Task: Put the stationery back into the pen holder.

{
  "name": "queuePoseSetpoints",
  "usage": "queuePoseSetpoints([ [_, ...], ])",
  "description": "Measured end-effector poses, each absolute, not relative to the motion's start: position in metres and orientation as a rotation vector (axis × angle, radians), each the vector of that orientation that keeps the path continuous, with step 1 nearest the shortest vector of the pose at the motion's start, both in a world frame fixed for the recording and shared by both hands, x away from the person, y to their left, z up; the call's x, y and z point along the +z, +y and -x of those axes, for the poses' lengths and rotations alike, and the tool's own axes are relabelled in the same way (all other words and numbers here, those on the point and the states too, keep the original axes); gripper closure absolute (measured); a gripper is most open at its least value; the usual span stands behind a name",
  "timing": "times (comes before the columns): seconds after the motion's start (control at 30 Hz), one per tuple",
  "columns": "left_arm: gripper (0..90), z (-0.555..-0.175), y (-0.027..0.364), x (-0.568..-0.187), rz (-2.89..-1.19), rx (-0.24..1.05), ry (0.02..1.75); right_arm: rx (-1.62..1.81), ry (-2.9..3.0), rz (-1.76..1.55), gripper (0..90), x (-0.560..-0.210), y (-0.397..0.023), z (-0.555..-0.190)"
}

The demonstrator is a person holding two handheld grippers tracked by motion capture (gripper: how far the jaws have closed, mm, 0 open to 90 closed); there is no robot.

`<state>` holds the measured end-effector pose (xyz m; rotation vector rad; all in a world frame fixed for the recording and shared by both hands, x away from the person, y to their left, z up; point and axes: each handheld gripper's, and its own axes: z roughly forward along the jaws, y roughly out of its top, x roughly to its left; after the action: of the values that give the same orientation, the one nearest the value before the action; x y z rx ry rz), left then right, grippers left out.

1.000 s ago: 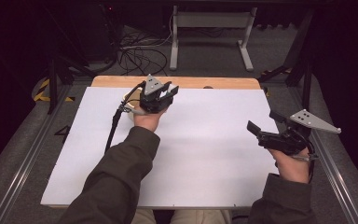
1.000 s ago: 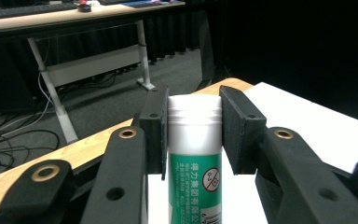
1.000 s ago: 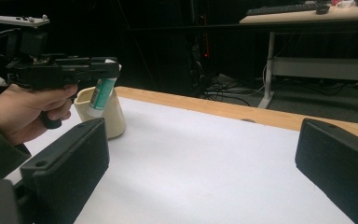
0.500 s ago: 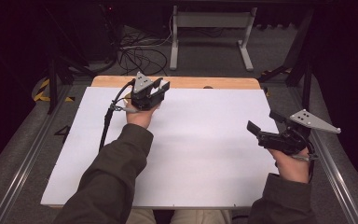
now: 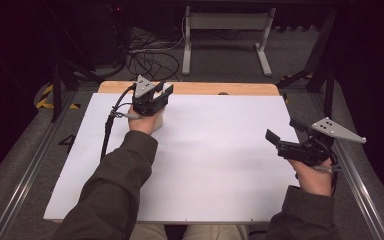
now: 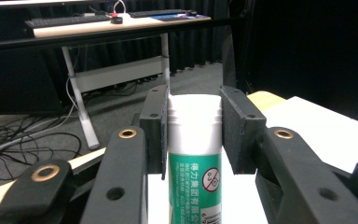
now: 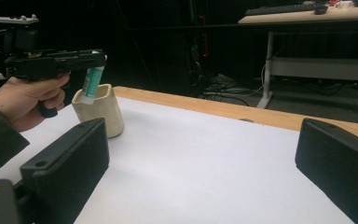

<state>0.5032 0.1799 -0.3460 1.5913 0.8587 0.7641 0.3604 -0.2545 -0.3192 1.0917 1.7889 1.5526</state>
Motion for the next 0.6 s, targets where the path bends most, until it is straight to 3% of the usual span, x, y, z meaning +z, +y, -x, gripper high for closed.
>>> queuePoseSetpoints([
  [0.6,65.2,-0.506,0.207,-0.35,-1.543,0.823,0.874,1.55,1.791,-1.091,3.2,-0.32,-0.254,-0.361],
])
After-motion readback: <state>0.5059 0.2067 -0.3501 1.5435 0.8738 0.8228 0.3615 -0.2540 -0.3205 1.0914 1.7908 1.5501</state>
